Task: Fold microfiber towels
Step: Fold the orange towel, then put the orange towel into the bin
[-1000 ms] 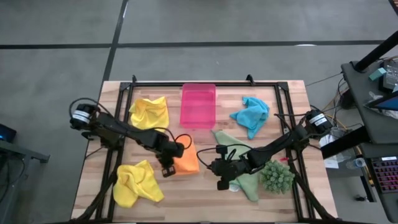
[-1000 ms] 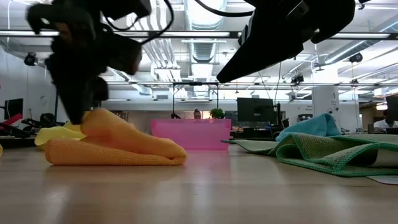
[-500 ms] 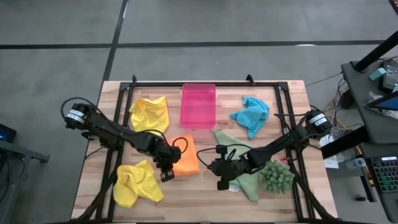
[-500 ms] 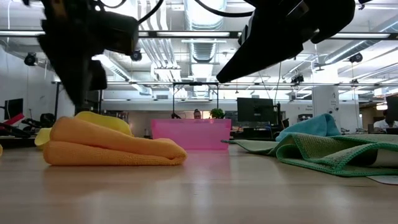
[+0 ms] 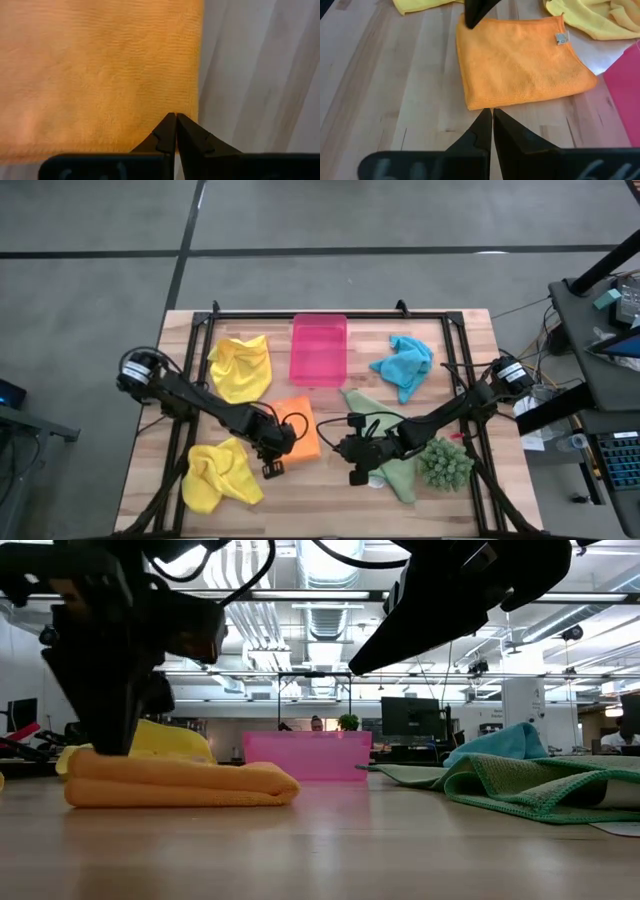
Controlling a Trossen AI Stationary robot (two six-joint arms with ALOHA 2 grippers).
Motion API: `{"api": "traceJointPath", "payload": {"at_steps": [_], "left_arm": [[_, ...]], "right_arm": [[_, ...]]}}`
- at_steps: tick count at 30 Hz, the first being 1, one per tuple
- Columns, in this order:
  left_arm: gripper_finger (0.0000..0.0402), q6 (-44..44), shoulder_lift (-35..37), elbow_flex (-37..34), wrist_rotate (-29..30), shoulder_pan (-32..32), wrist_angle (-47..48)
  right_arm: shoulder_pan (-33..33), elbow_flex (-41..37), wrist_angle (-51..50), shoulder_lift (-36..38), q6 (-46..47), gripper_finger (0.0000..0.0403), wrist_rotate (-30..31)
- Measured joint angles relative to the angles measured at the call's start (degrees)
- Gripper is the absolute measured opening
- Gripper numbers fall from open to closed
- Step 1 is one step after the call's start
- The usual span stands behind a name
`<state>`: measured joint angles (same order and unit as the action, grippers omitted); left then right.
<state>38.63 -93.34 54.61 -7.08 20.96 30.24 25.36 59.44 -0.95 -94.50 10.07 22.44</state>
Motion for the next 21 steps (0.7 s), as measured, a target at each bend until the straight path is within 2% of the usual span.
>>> {"api": "traceJointPath", "payload": {"at_steps": [9, 15, 21], "left_arm": [[0.0000, 0.1, -1.0, 0.6, -0.2, 0.5, -0.2], [0.0000, 0.0, 2.5, 1.7, -0.2, 0.6, 0.0], [0.0000, 0.0, 6.9, 1.3, -0.1, 3.2, 0.6]], "right_arm": [[0.0, -0.2, 0.0, 0.0, 0.6, 0.0009, 0.0], [-0.1, -0.3, -0.1, 0.0, 1.1, 0.0009, 0.1], [-0.1, -0.3, 0.0, 0.0, 3.4, 0.0009, 0.1]]}}
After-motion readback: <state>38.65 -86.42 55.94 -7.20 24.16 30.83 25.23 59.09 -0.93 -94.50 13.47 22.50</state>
